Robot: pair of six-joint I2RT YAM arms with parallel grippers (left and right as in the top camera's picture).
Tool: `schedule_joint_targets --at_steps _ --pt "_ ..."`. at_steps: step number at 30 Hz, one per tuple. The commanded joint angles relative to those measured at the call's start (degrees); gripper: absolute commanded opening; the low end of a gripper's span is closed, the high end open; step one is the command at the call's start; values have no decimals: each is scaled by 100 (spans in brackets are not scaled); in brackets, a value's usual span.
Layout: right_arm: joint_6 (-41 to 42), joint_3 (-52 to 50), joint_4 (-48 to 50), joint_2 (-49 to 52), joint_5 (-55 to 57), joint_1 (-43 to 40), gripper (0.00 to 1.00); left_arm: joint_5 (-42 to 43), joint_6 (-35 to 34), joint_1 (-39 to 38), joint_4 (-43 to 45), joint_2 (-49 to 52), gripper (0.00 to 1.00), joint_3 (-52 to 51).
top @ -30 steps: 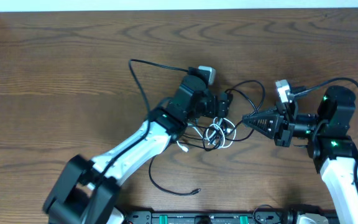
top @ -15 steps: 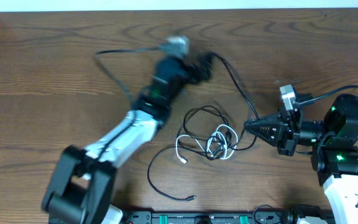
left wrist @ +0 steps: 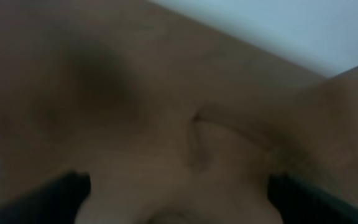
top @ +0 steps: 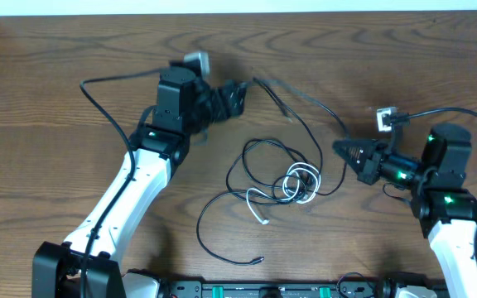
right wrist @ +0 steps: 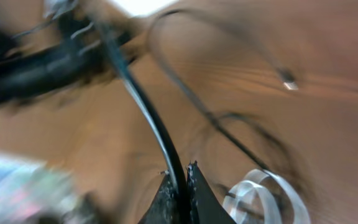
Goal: Untangle cables
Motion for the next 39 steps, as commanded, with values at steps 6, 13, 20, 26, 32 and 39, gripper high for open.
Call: schedule_joint_targets --at_steps 6,13,20,26,32,39 --pt "511 -17 -1196 398 4033 37 48 -509 175 297 -2164 37 98 37" --pt "-15 -15 -2022 310 3230 37 99 162 153 275 -2468 37 98 37" --pt "-1119 -63 -2131 350 1001 179 93 1252 151 273 -2476 39 98 35" --pt "-715 -570 -1027 837 1412 811 81 1255 20 273 -2546 39 98 13" --pt "-184 -802 -26 1532 1412 1060 69 1255 20 275 -2647 39 98 2" --pt "-37 -802 297 2190 1408 1366 33 1255 20 275 -2658 39 98 2"
